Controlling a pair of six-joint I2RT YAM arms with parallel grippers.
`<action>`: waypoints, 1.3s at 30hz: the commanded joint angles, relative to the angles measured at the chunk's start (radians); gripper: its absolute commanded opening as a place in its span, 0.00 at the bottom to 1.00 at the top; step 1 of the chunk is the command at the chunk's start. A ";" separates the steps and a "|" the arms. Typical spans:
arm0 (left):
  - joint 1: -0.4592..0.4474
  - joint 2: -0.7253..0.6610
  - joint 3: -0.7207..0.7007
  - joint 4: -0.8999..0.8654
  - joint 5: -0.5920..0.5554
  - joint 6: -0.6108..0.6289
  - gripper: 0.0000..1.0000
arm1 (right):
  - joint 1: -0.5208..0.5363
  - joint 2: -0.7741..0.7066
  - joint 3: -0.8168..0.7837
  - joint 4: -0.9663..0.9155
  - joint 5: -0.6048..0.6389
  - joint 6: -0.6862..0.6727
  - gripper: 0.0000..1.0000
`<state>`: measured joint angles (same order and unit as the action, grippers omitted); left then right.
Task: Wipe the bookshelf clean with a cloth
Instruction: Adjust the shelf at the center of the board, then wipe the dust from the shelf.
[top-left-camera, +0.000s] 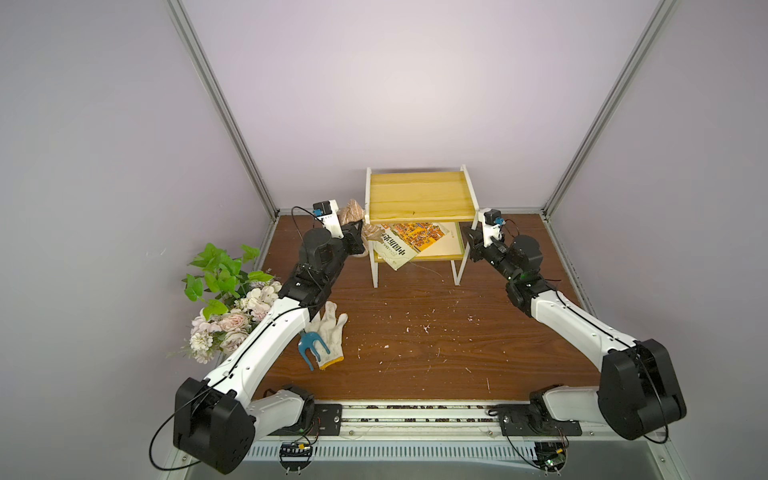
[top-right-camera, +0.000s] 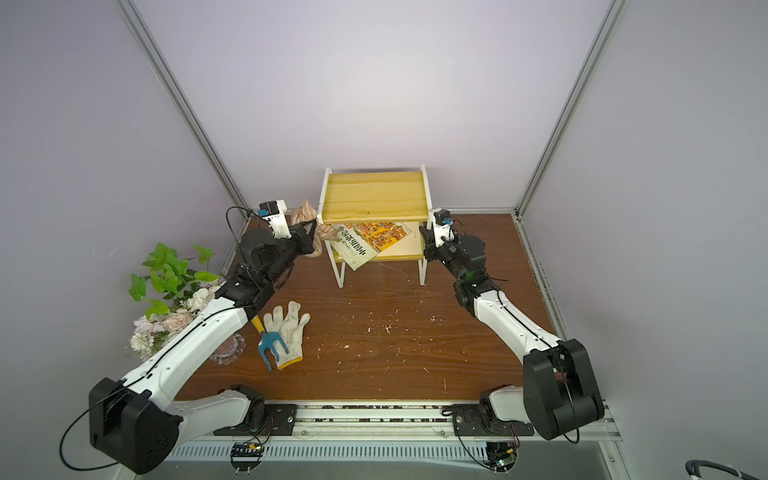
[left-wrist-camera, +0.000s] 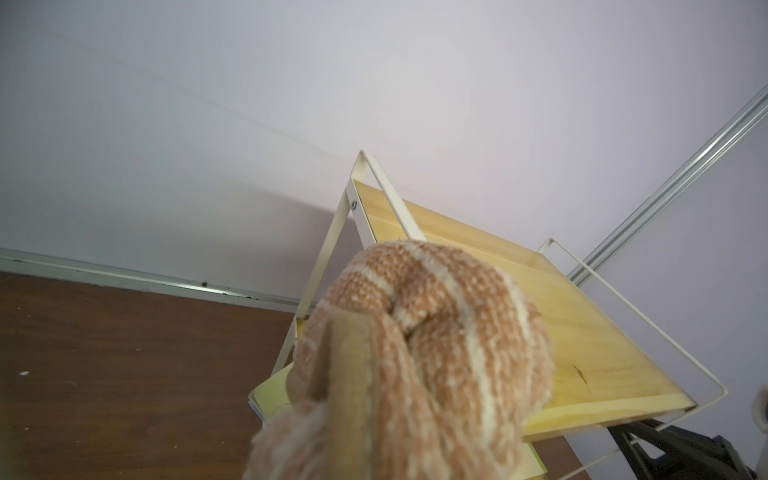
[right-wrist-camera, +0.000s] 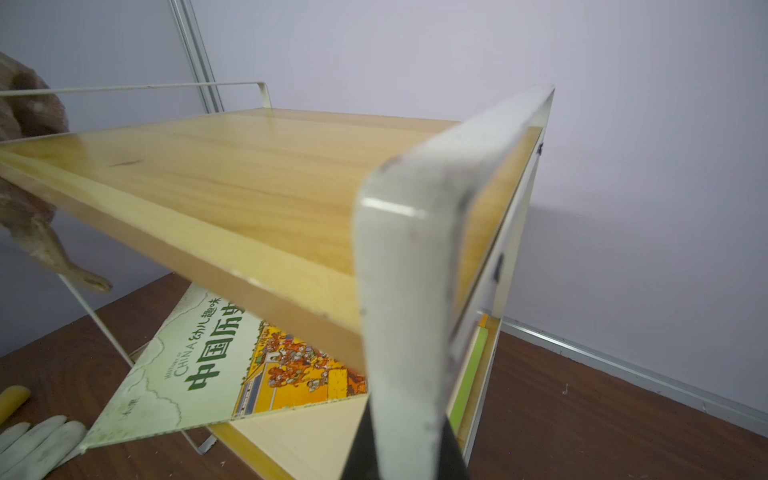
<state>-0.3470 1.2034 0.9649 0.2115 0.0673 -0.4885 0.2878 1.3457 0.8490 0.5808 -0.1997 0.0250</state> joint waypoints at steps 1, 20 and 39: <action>0.008 -0.009 -0.109 0.068 0.153 -0.094 0.00 | 0.001 -0.023 0.021 0.036 0.026 0.002 0.00; 0.265 0.364 0.423 -0.110 0.554 0.001 0.00 | 0.002 -0.050 0.008 0.017 0.057 0.043 0.73; 0.221 0.824 1.122 -0.509 0.346 0.323 0.00 | 0.002 -0.018 -0.008 0.052 0.019 0.117 0.76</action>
<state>-0.1368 1.8633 1.8816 -0.1619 0.4789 -0.2813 0.2890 1.3235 0.7994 0.5888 -0.1535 0.1085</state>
